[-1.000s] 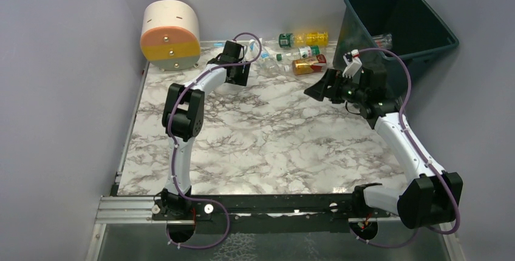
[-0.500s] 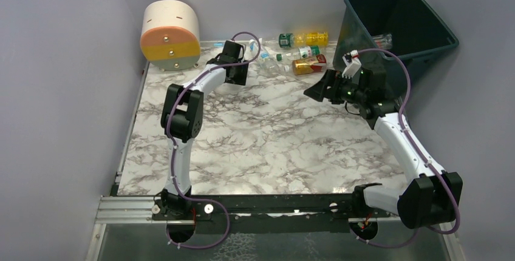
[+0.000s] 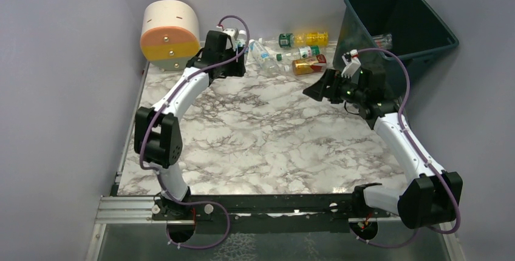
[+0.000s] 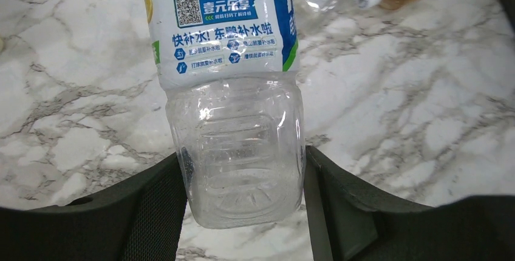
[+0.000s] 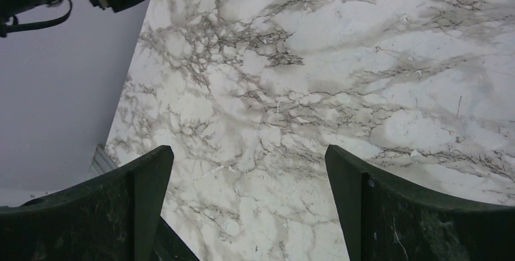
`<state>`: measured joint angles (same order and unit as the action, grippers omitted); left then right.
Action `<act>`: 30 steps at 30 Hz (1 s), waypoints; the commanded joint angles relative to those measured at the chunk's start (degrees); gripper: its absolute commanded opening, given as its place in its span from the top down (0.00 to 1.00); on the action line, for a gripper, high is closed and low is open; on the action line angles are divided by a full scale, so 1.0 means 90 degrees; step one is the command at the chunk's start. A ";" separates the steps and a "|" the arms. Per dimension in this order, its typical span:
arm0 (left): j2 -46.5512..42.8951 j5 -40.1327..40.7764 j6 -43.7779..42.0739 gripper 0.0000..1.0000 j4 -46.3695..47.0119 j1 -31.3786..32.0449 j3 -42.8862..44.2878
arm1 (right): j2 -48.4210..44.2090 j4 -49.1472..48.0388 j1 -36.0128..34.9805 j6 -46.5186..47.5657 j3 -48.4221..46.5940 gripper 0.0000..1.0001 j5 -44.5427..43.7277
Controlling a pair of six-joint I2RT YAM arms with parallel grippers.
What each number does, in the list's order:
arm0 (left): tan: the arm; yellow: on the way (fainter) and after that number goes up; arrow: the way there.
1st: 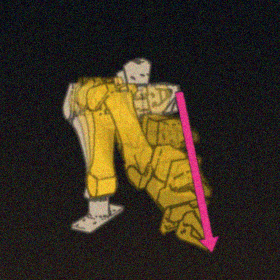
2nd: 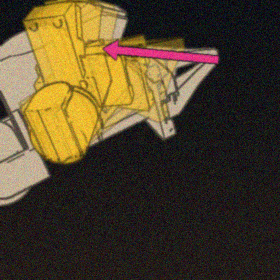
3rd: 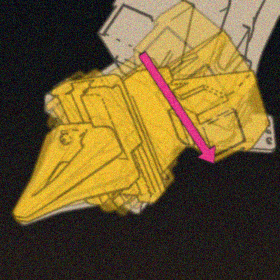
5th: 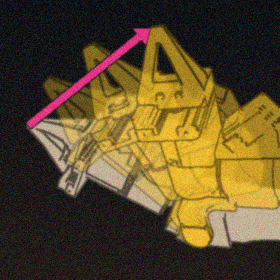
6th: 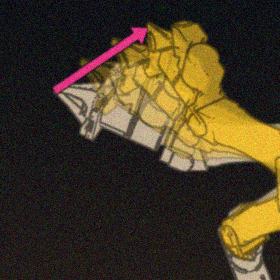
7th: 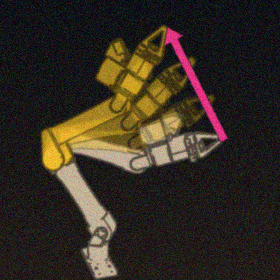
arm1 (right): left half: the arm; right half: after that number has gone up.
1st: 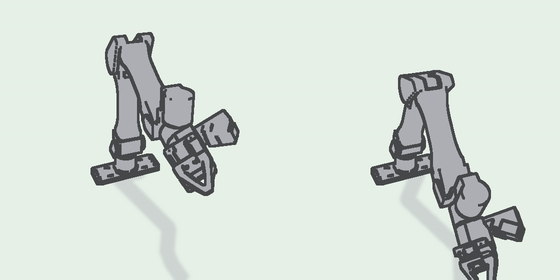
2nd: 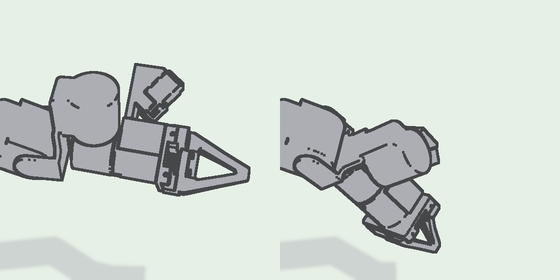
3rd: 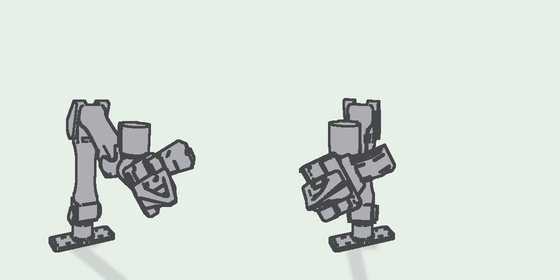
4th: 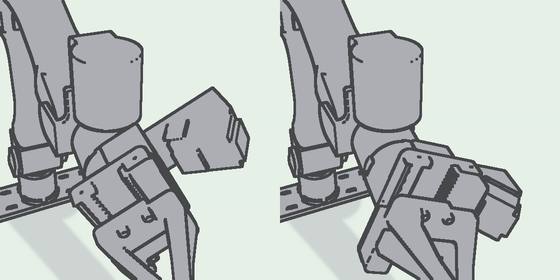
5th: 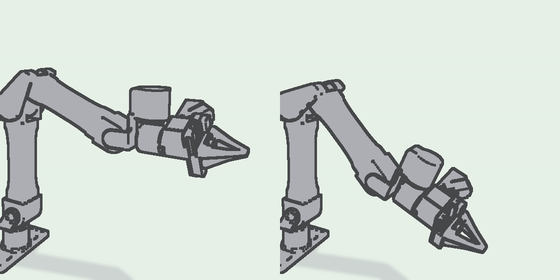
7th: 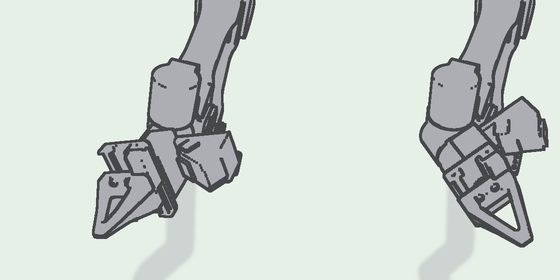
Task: Put the plastic bottles in the bin
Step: Pick up the plastic bottle at the center of the board.
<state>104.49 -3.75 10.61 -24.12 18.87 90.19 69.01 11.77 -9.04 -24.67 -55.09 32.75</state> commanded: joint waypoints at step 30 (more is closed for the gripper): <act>-0.3938 -0.1844 0.0016 0.39 0.0688 0.1961 -0.2539 | 0.1003 -0.0575 -0.1087 -0.1283 -0.2117 0.00 0.0671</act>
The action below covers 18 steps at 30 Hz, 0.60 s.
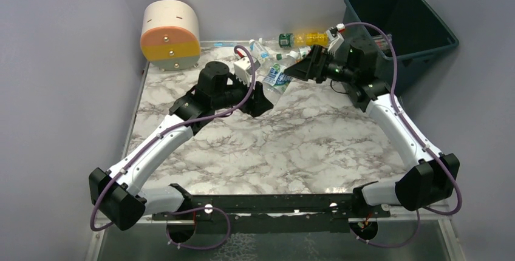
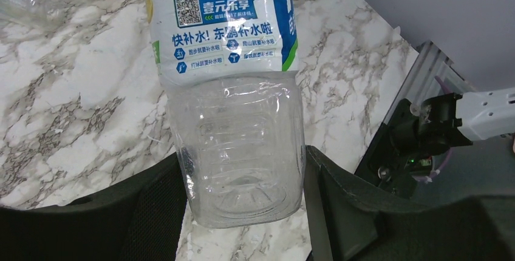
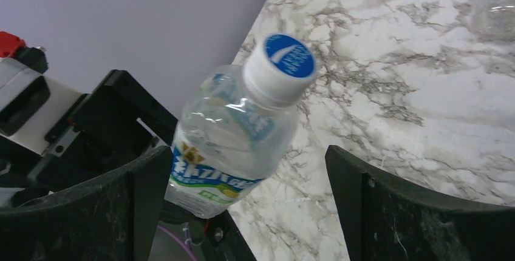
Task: Put the plastic bottles in the bin
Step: Pick up the plastic bottle at the center of the board.
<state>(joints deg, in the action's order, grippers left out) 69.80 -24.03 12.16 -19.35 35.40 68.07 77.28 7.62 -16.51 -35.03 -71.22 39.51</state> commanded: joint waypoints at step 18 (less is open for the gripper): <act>-0.0031 0.0662 -0.0219 0.39 0.0185 0.0530 -0.0043 | 0.0521 -0.0053 -0.0585 -0.0193 -0.0481 0.00 -0.0395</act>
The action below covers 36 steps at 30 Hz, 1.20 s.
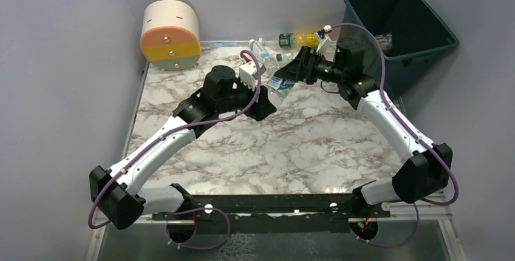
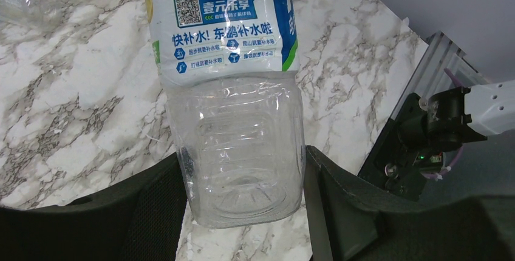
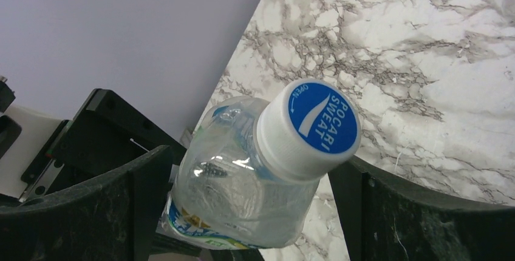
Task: Put the plastic bottles in the bin
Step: Pick up the plastic bottle at the center of the board.
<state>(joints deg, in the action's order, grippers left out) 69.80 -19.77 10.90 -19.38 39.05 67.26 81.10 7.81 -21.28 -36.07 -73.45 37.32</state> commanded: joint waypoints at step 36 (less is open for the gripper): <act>0.0065 0.0703 -0.0127 0.38 0.0344 0.0368 -0.0171 | 0.0217 -0.0135 -0.0195 -0.0131 0.0071 0.26 0.0052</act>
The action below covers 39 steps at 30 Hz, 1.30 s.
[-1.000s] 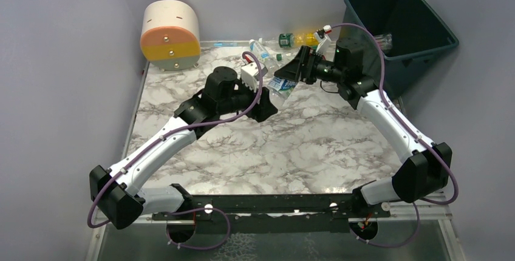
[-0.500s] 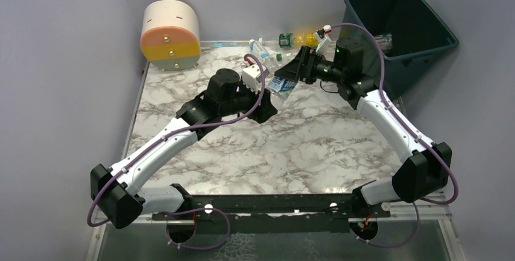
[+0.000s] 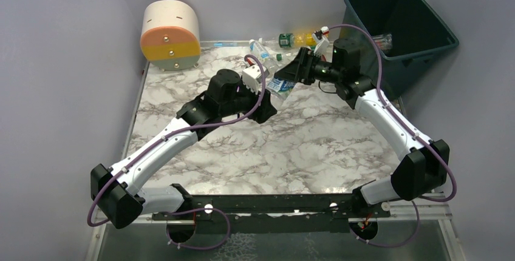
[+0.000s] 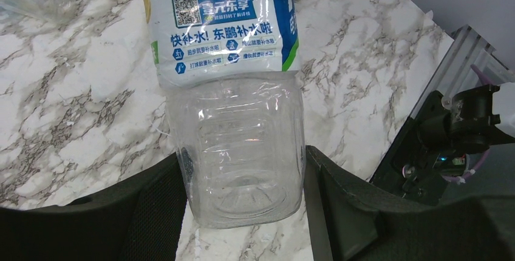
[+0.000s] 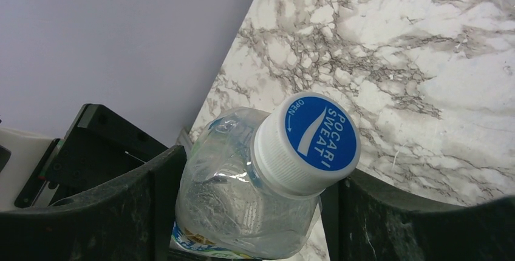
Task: Put the plastic bottles in the bin
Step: Pick up the plastic bottle at the center of the board.
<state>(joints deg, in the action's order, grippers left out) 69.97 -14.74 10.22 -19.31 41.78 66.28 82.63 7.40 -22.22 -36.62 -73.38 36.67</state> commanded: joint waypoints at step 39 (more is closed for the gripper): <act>-0.0714 0.0808 -0.0036 0.01 0.0030 0.0075 0.0255 | 0.0492 0.0900 -0.0009 0.0824 -0.1383 0.34 -0.0991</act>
<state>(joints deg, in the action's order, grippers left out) 66.24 -9.63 10.09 -19.44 42.13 66.08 85.58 12.16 -22.81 -32.86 -80.62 32.10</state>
